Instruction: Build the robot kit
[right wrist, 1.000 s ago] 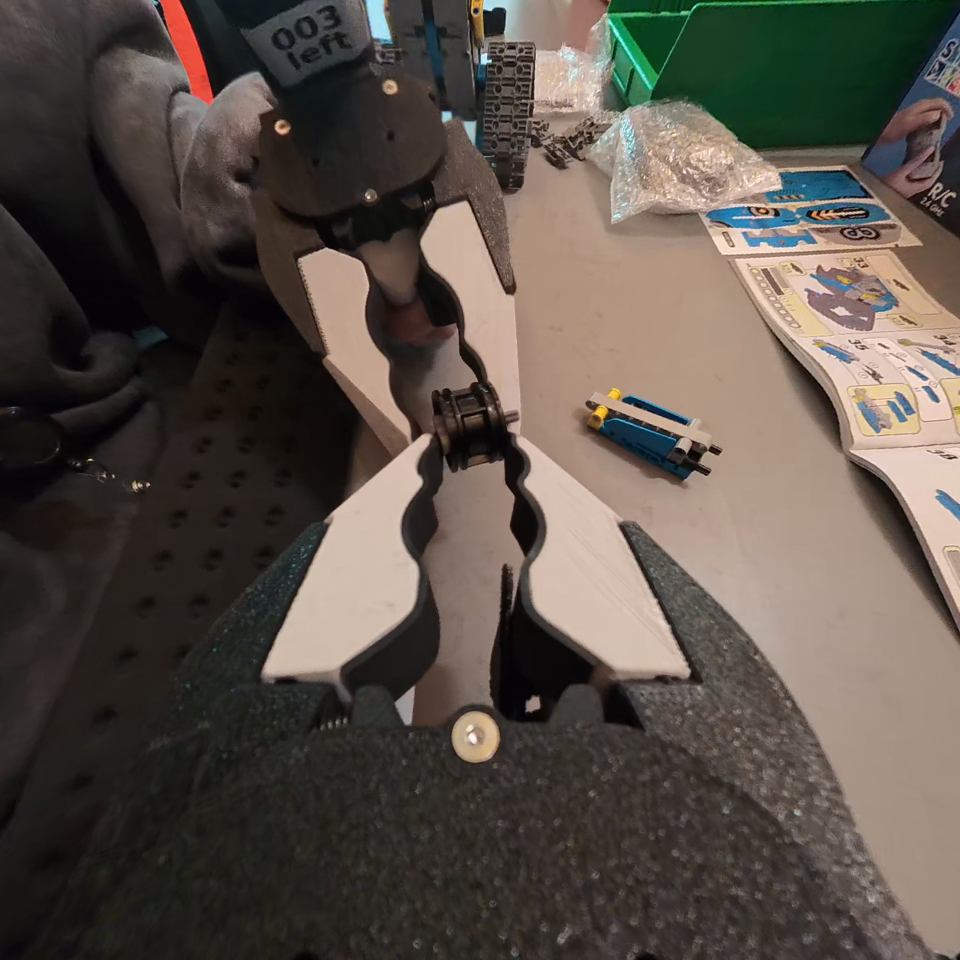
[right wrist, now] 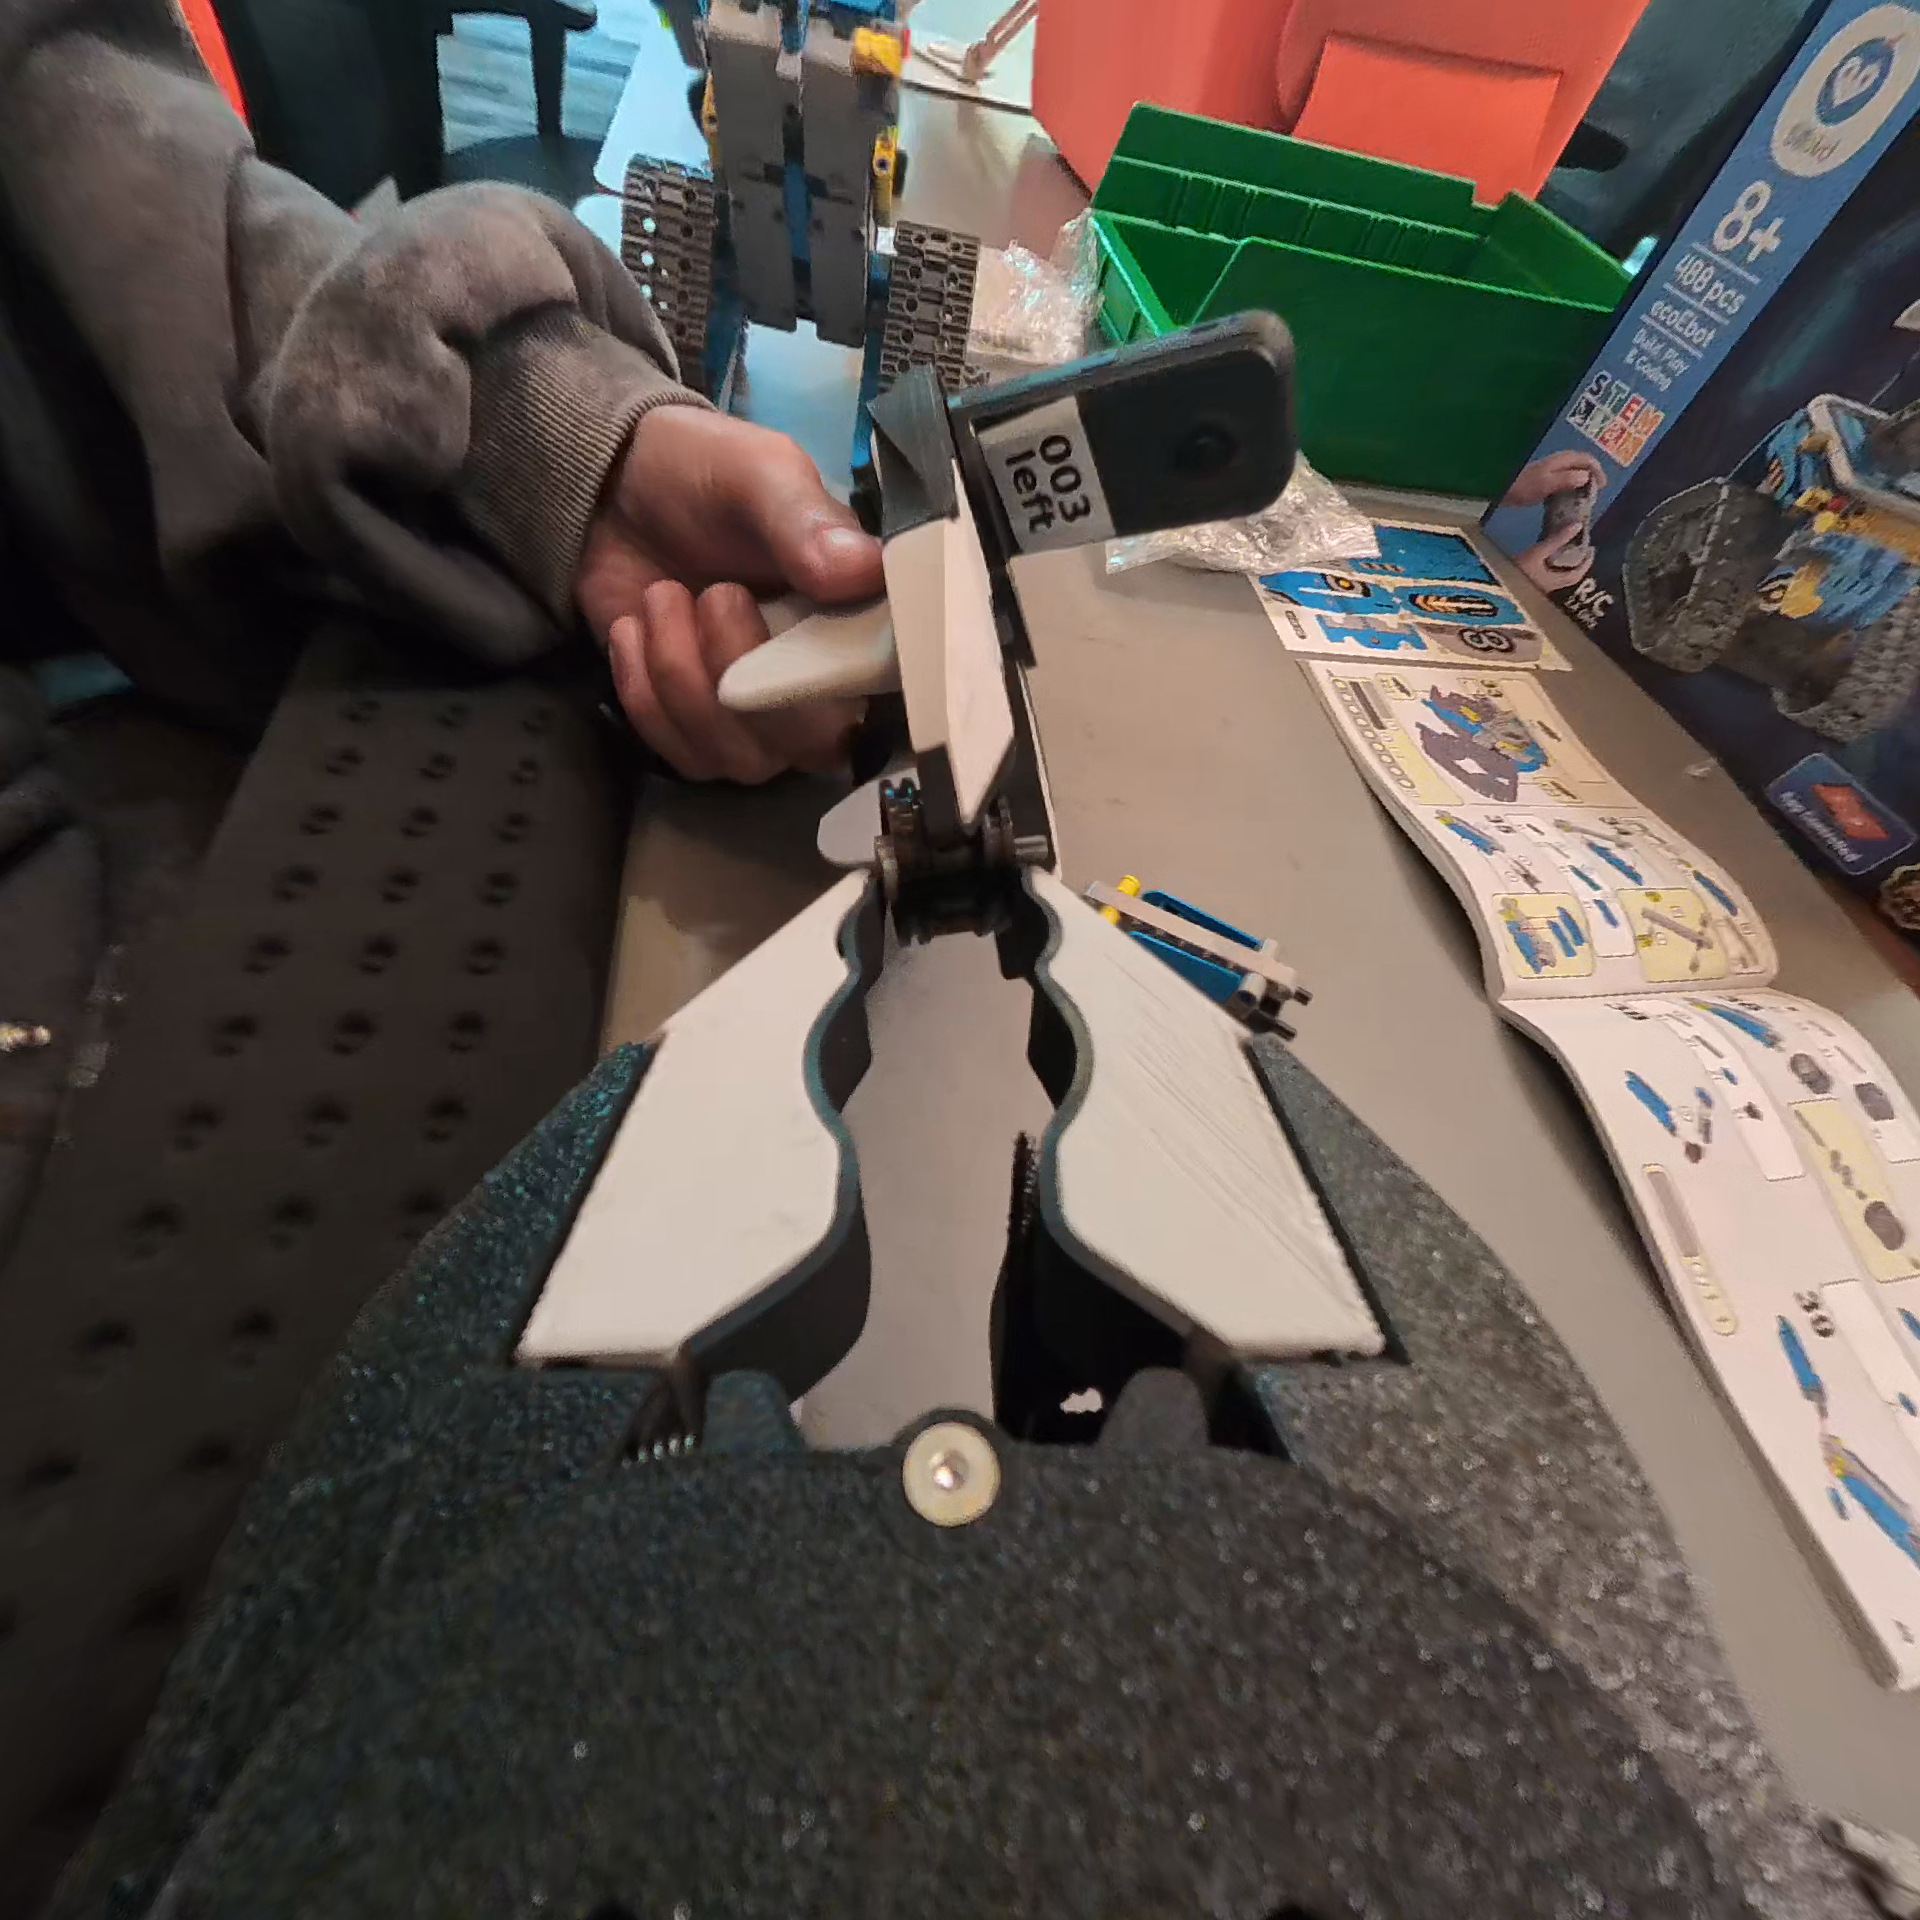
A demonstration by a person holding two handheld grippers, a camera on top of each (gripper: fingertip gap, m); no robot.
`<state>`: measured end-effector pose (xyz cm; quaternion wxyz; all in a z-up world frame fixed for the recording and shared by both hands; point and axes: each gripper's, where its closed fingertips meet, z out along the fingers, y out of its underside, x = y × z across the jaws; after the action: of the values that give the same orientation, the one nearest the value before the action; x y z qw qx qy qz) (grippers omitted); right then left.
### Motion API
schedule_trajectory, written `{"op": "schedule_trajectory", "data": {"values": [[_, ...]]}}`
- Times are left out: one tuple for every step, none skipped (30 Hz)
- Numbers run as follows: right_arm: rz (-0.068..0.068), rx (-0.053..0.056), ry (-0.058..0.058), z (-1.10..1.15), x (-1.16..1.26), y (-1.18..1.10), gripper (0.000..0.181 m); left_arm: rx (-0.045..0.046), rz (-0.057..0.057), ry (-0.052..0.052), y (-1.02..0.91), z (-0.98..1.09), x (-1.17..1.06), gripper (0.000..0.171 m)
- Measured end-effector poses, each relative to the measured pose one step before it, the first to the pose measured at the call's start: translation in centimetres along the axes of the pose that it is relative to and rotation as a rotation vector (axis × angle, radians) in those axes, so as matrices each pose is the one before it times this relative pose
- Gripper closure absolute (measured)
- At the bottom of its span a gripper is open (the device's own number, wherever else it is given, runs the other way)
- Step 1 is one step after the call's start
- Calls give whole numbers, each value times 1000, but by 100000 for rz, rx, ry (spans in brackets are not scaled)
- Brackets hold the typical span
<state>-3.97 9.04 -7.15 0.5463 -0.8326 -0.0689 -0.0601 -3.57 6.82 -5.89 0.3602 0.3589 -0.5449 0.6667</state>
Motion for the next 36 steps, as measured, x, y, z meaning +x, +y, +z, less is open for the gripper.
{"op": "schedule_trajectory", "data": {"values": [[1626, 718, -1353, -44, -80, -86, 157, -343, -74, 1080, 61, 35, 164, 140], [1249, 1403, -1141, -94, -55, -183, 157, -250, 391, 1267, 65, 57, 232, 139], [1356, 1392, -1229, -94, -68, -176, 157, -375, 341, 1019, 79, 58, 186, 139], [1772, 836, -1874, -34, -127, -105, 157, -737, 45, 994, 127, 39, 165, 140], [1919, 651, -2699, 17, -283, -74, 157, -1139, -412, 1226, 169, 25, 172, 140], [1780, 403, -2276, 28, -233, -46, 157, -394, -736, 520, 63, -2, 30, 141], [1045, -295, -208, 12, 52, 36, 157, 650, -1237, -529, -109, -72, -169, 141], [-22, -869, 2366, 22, 398, 144, 154, 1279, -1241, -1036, -226, -140, -265, 141], [-1268, -559, 4879, -27, 692, 79, 148, 2284, -1379, -736, -375, -224, -231, 141], [-3470, 522, 6143, -175, 715, -182, 142, 3282, -2276, 242, -501, -293, -117, 142], [-5804, 1169, 6315, -333, 514, -424, 139, 4691, -3460, 609, -702, -357, -174, 141], [-6862, 592, 7387, -385, 499, -420, 139, 4851, -3994, -343, -709, -380, -399, 142], [-7368, -271, 5090, -236, 41, -315, 141, 4545, -4238, -358, -701, -391, -443, 141], [-7686, -1845, 2536, 50, -449, -121, 141, 4151, -3597, 360, -684, -374, -258, 141], [-7981, -3125, 2694, 260, -507, 1, 141, 2530, -2455, 329, -476, -288, -153, 141], [-8439, -3539, 3520, 425, -398, 102, 140, 1106, -1266, -448, -229, -166, -175, 141], [-8533, -3658, 4453, 492, -256, 190, 138, 256, -312, -363, -54, -19, -85, 141], [-8213, -2870, 4133, 421, -261, 148, 138, -601, 428, -315, 119, 76, -17, 141], [-6816, -1658, 2965, 297, -296, 14, 141, -485, 812, -902, 99, 82, -83, 141], [-4487, -1181, 1028, 225, -349, -8, 143, -166, 549, -575, 40, 39, -45, 141], [-2109, -1374, 761, 173, -137, 52, 142, -196, -22, 97, 29, 17, 8, 141], [-776, -1679, -184, 164, -94, 159, 143, -124, -224, 118, 30, 2, 0, 141], [78, -2116, -121, 211, 1, 333, 141, 87, 22, -437, -12, 6, -63, 141], [56, -1635, -348, 220, -64, 342, 138, 623, -66, -928, -107, -41, -150, 141], [-350, -324, 124, 101, -39, 94, 138, 108, -586, 134, -44, -17, -24, 141], [-813, -208, 752, 39, 30, -9, 138, -87, -292, -218, 14, -3, -52, 141], [-1290, -745, 557, 36, 5, 46, 140, 33, 407, -667, 1, -2, -67, 141], [-1525, -505, 694, 5, 23, 32, 141, -148, 429, -514, 38, 25, -44, 141], [-1610, -250, 563, -16, -10, -19, 142, -218, 197, -443, 53, 32, -61, 141], [-1416, -435, 328, 16, -58, 12, 142, 92, 167, -578, 5, 14, -70, 141], [-1078, -800, 409, 70, -44, 79, 141, 164, 203, -682, -14, 22, -89, 142], [-1134, -727, 146, 71, -68, 62, 140, -259, 236, -422, 61, 40, -52, 142], [-892, -398, 500, 57, 3, 1, 139, -560, 475, -427, 119, 72, -25, 141], [228, -220, -241, 52, -48, 32, 141, -187, 538, -672, 61, 58, -55, 141], [1087, -371, -373, 78, -22, 80, 142, 306, 141, -366, -37, -11, -43, 141], [1212, -386, -145, 47, 41, 92, 143, 113, -440, 51, -32, -25, -22, 141]]}}
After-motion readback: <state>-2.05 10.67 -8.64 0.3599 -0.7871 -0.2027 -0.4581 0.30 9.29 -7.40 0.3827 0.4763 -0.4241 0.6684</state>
